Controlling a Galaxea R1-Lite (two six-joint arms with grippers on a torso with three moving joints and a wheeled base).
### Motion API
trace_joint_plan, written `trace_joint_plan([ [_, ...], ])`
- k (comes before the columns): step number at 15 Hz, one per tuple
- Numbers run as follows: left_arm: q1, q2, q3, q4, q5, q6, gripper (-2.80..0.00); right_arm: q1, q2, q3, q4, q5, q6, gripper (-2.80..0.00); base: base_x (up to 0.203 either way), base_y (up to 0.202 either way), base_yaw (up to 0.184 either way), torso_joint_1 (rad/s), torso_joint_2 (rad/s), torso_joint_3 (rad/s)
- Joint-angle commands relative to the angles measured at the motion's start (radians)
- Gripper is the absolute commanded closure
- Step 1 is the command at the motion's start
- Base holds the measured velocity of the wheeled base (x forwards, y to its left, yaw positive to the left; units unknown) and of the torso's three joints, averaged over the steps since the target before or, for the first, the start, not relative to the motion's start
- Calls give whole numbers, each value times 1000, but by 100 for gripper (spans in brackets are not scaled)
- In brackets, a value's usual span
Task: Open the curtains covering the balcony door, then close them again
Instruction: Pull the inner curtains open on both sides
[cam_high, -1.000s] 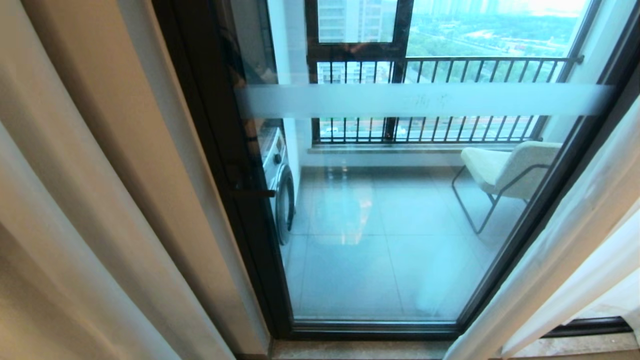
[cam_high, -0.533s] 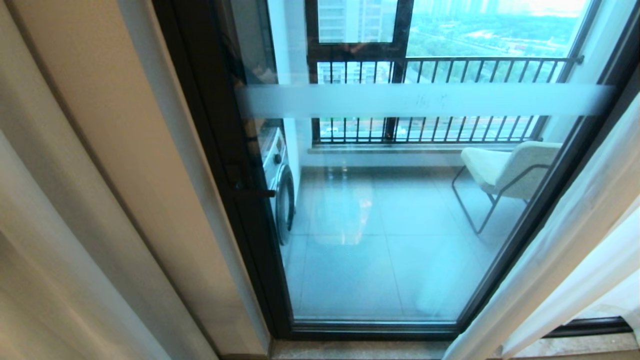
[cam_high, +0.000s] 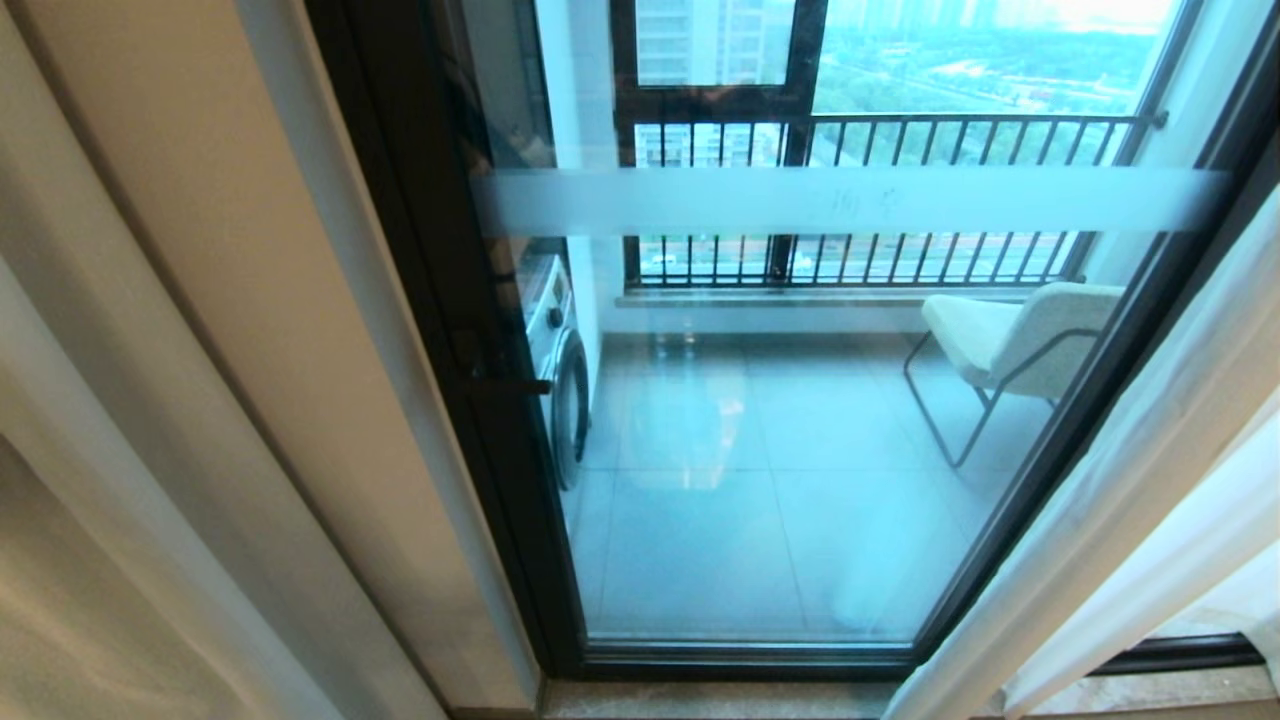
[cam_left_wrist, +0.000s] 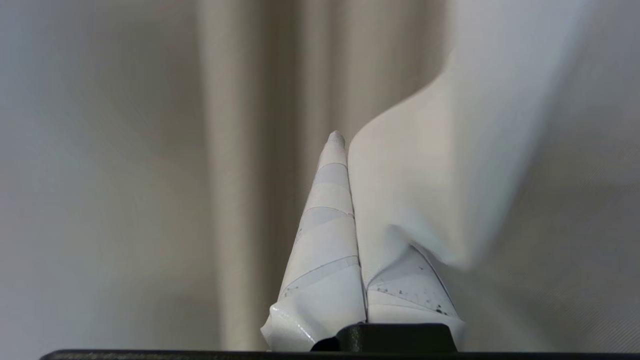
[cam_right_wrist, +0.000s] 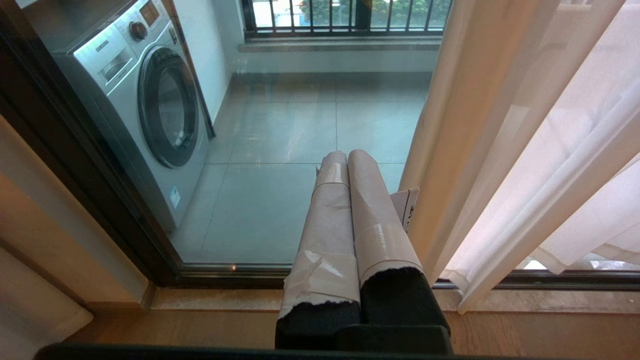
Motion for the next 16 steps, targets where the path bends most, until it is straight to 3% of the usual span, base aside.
trace_joint_plan([
  [1,-31,-56,7,-50,2,1,0,0,-9,0,0,0,0,0,0,0,0,0,0,0],
  [7,-129,-203,148,-19,-6,11,0,0,-18,0,0,0,0,0,0,0,0,0,0,0],
  [11,-169,-283,272,-17,-156,20,0,0,-18,0,0,0,0,0,0,0,0,0,0,0],
  [16,-313,-341,351,-12,-164,12,0,0,-18,0,0,0,0,0,0,0,0,0,0,0],
])
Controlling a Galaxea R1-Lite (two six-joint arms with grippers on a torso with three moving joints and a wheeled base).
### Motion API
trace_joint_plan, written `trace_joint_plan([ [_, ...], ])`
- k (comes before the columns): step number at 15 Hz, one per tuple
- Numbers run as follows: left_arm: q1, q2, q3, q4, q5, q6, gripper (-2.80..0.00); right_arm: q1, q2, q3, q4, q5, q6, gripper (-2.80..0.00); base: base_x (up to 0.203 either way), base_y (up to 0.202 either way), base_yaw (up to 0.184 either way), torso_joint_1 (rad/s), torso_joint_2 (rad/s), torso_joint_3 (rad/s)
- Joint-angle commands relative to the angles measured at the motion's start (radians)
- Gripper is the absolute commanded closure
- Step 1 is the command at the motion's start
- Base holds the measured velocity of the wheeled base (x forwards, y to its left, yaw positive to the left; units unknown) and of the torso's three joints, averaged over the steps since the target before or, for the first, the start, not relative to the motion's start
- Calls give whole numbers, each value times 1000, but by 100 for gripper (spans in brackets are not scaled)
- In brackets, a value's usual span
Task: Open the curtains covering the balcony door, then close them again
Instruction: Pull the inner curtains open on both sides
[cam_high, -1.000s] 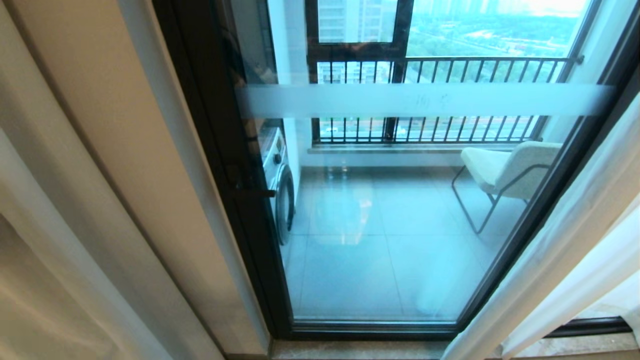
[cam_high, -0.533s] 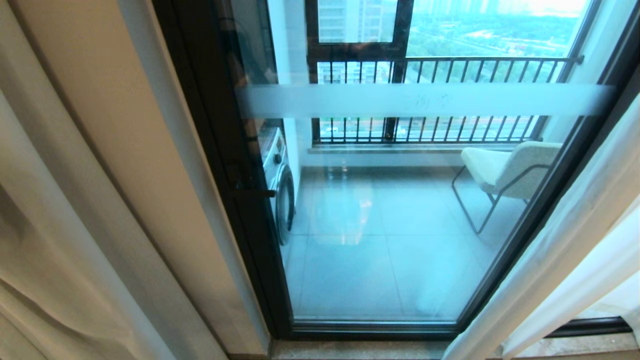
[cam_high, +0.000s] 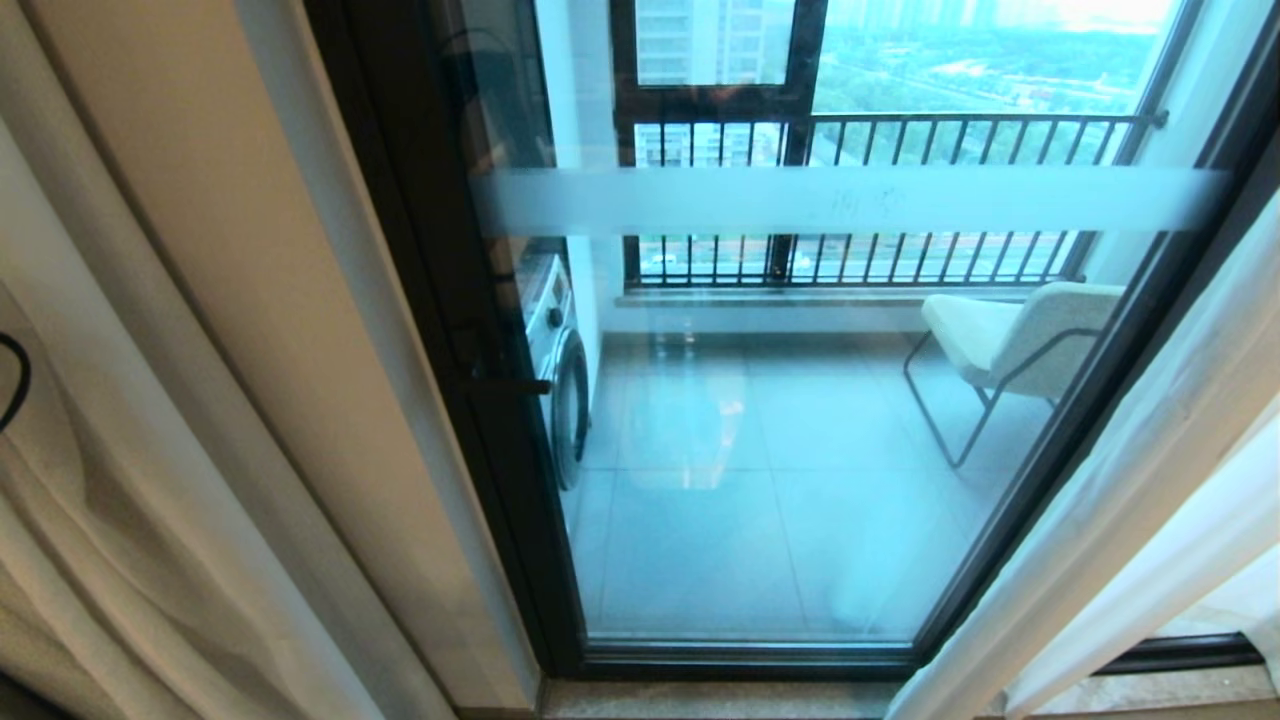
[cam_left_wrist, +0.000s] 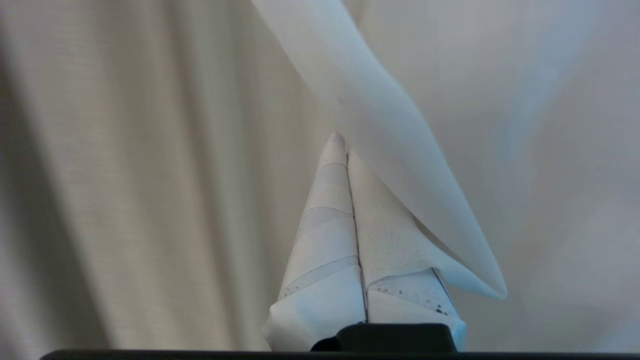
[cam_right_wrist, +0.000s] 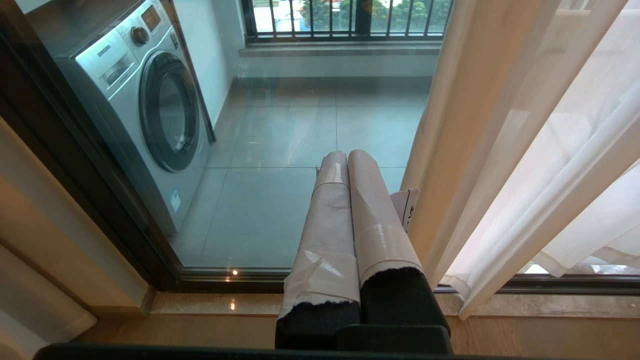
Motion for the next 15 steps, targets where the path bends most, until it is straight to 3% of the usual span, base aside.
trace_joint_plan([
  [1,-52,-28,30,-11,1,-1,0,-1,-2,0,0,0,-1,0,0,0,0,0,0,0],
  [4,-124,-32,61,-12,1,0,0,0,-2,0,0,0,-1,0,0,0,0,0,0,0],
  [9,-177,-29,63,-14,15,5,0,0,-2,0,0,0,0,0,0,0,0,0,0,0],
  [10,-180,-29,63,-14,15,5,-280,0,-2,0,0,0,-1,0,0,0,0,0,0,0],
  [15,-179,-41,77,-20,14,5,-280,0,-2,0,0,0,0,0,0,0,0,0,0,0],
])
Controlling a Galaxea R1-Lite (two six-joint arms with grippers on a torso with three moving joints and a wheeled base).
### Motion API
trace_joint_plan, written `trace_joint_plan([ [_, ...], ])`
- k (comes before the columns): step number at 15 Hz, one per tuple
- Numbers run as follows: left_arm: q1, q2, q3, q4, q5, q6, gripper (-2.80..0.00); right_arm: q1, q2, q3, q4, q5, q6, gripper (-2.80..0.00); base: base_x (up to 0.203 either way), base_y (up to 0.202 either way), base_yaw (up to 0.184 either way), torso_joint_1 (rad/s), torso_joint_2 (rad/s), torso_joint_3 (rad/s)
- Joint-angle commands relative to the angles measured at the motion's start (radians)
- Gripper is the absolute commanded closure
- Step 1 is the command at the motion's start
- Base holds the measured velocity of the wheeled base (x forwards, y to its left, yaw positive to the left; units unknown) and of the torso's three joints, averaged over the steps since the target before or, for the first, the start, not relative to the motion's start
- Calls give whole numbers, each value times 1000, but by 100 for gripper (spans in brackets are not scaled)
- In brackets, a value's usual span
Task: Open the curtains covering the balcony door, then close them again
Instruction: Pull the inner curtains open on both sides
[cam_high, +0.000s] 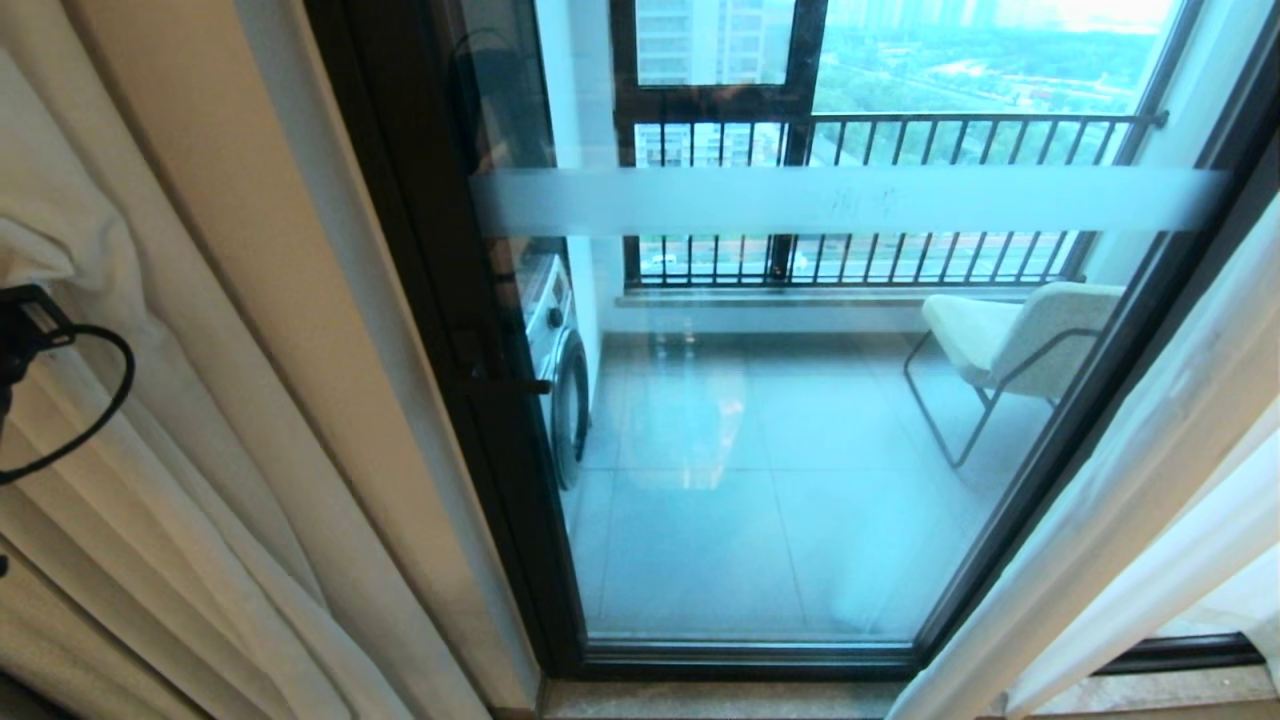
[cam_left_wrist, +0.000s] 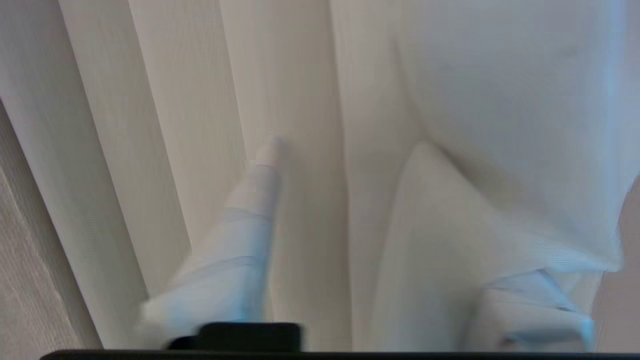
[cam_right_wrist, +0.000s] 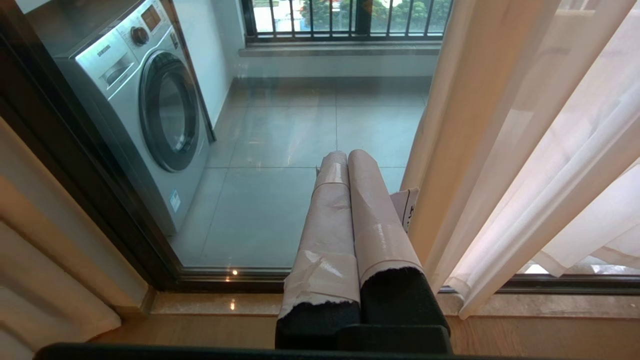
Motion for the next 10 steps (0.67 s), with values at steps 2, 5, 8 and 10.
trace_joint_plan([
  [2,-2,-31,36,-19,-4,0,-280,-1,0,0,0,0,0,0,0,0,0,0,0,0],
  [5,-18,-85,88,-16,-9,0,-280,0,0,0,0,0,0,0,0,0,0,0,0,0],
  [8,-49,-152,173,-14,-7,0,-280,0,0,0,0,0,0,0,0,0,0,0,0,0],
  [10,-77,-203,242,-13,-6,0,-280,0,0,0,0,0,0,0,0,0,0,0,0,0],
])
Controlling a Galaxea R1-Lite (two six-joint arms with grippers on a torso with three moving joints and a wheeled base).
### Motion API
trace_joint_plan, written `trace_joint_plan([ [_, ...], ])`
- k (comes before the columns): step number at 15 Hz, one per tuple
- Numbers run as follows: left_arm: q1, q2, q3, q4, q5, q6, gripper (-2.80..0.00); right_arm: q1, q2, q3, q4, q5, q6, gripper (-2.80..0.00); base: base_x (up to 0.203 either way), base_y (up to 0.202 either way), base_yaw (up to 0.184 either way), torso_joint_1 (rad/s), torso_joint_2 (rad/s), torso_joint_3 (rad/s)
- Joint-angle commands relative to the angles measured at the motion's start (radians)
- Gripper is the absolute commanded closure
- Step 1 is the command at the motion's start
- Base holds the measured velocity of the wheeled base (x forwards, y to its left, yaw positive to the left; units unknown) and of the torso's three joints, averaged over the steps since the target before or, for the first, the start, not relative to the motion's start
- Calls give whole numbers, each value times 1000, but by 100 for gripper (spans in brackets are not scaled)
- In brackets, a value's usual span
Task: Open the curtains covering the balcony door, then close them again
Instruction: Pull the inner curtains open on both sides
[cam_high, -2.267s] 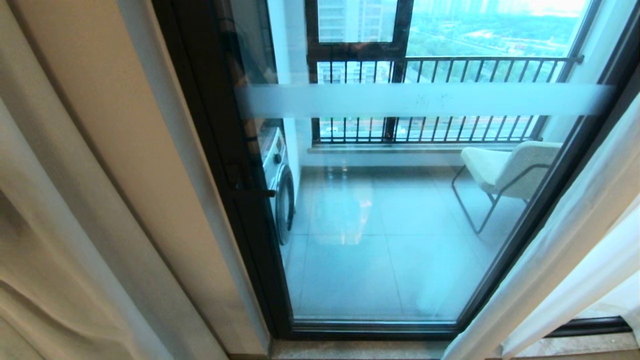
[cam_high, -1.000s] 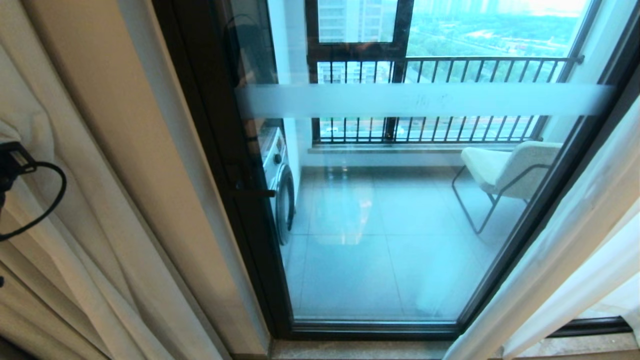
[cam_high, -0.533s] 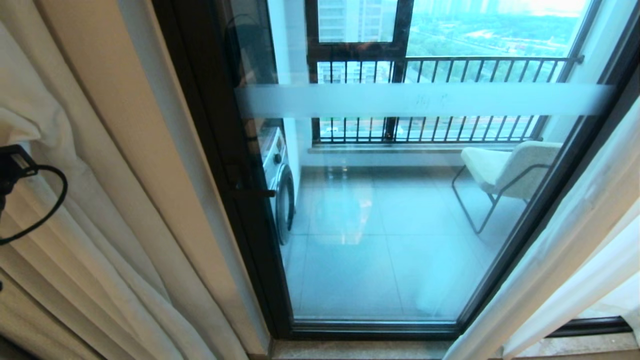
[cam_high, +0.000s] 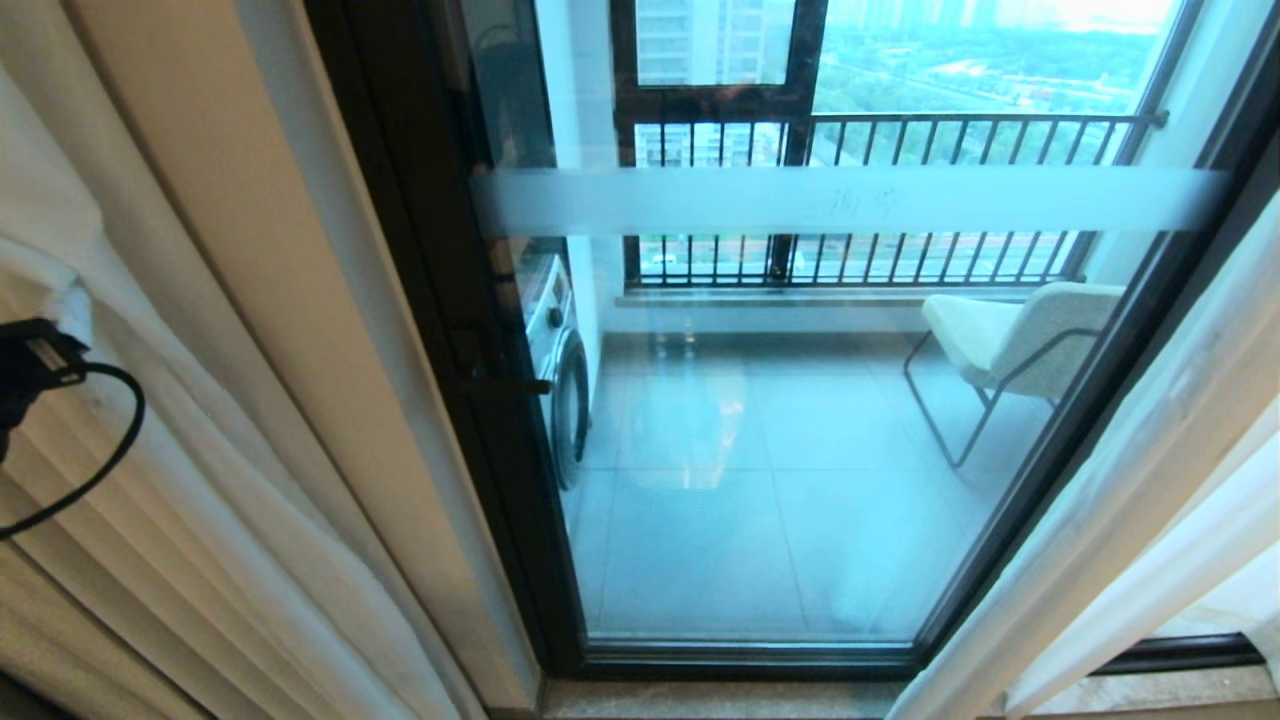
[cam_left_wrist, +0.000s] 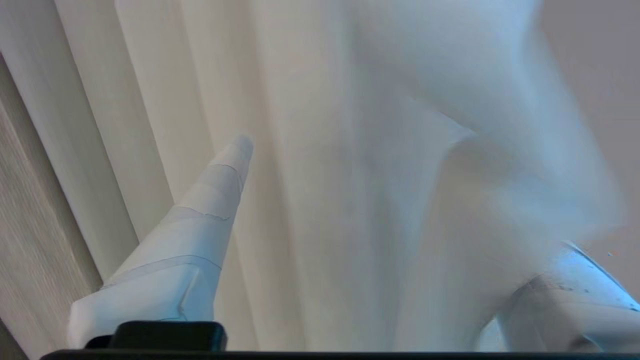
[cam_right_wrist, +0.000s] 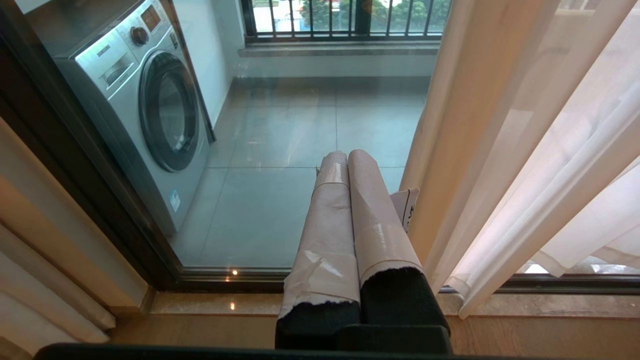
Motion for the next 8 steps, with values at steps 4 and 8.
trace_joint_plan([
  [4,-36,-133,133,-11,2,0,-280,1,0,0,0,0,0,0,0,0,0,0,0,0],
  [8,-36,-208,231,-11,2,0,0,1,0,0,0,0,0,0,0,0,0,0,0,0],
])
